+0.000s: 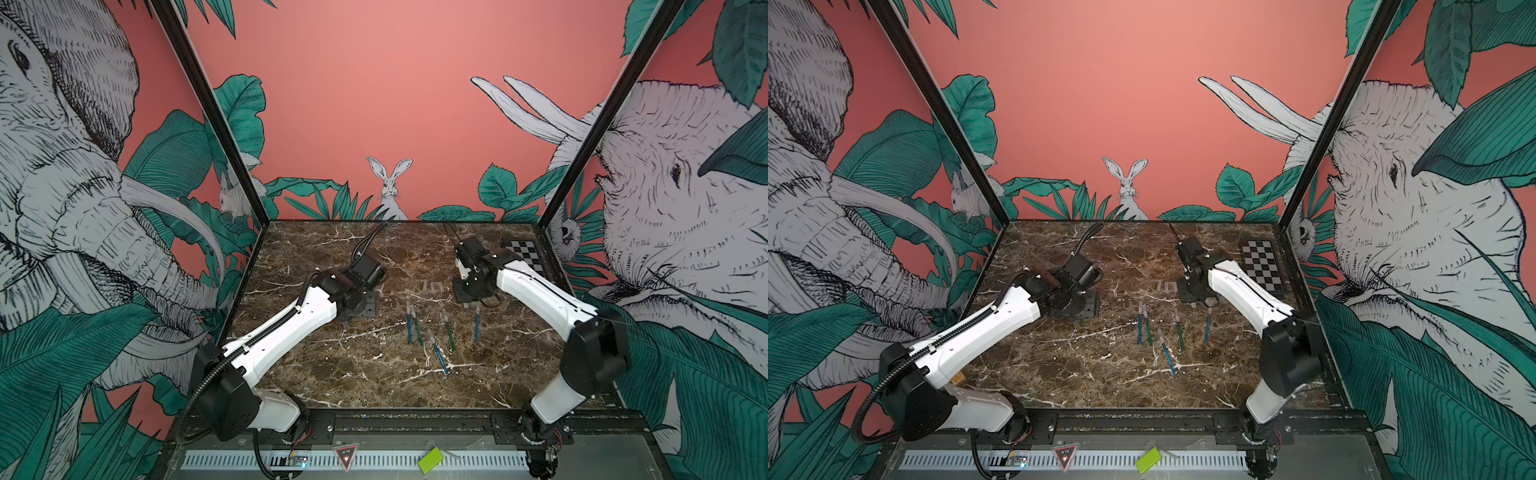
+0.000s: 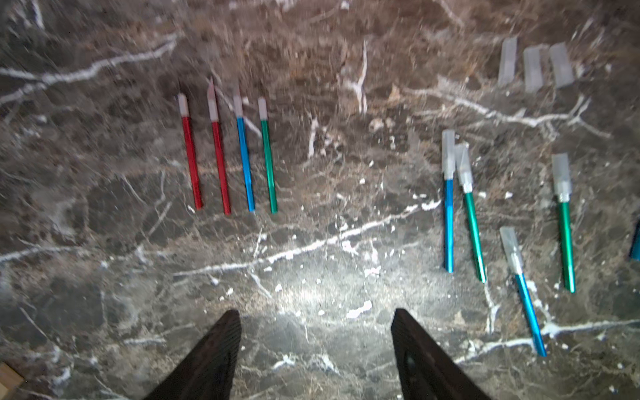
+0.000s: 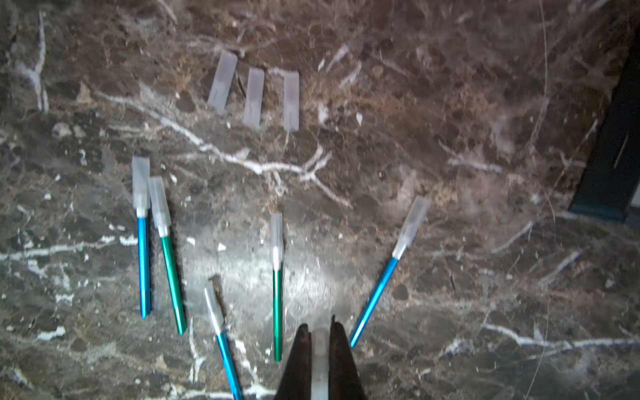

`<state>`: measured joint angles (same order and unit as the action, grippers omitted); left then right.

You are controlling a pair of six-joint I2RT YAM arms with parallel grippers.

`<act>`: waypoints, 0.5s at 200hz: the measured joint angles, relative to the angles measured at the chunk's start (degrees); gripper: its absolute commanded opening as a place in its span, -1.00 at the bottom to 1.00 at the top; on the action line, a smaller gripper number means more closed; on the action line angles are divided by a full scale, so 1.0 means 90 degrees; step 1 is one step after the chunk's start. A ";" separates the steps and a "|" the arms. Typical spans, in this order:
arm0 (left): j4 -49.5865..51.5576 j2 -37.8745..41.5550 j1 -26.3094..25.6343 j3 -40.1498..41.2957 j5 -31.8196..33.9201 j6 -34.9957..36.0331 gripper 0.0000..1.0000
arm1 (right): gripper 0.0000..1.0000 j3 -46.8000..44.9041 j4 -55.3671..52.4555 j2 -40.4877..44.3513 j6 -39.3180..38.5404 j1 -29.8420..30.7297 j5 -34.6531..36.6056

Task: Remove protective caps from carving knives
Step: Place the protective sleeve at the center of the board.

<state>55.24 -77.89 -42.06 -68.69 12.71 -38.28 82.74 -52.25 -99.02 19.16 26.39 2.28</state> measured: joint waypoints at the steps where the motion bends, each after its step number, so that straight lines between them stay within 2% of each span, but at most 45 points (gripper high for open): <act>1: -0.0010 0.0010 -0.0005 0.0017 -0.0005 -0.0010 0.44 | -1.00 0.0032 0.0000 -0.0041 -0.0010 -0.0005 0.0010; 37: -0.0333 0.0415 -0.0041 0.0629 -0.0170 -0.0381 0.44 | -1.00 0.1115 -0.0036 -0.1336 -0.0187 -0.0155 0.0177; 100: -0.0797 0.0522 -0.0158 0.1370 -0.0359 -0.0777 0.44 | -1.00 0.2149 -0.0109 -0.2482 -0.0248 -0.0425 0.0148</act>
<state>48.07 -73.19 -43.48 -56.36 9.47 -45.28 102.08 -53.23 -121.36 16.93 22.57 3.62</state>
